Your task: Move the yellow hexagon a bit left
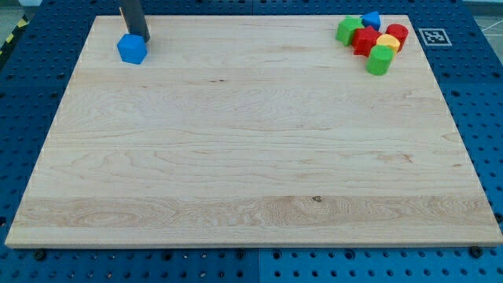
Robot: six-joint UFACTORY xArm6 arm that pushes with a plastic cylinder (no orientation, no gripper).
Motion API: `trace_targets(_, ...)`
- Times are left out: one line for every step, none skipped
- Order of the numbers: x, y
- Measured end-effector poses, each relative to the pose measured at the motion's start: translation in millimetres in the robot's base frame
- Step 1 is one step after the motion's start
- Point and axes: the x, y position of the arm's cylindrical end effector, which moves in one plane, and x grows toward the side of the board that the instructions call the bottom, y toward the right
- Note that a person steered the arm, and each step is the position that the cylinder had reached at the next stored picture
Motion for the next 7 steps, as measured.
trace_targets(-5, 4)
trace_targets(-20, 85)
trace_targets(-62, 120)
trace_targets(-62, 98)
trace_targets(-63, 38)
trace_targets(-58, -12)
trace_targets(-57, -55)
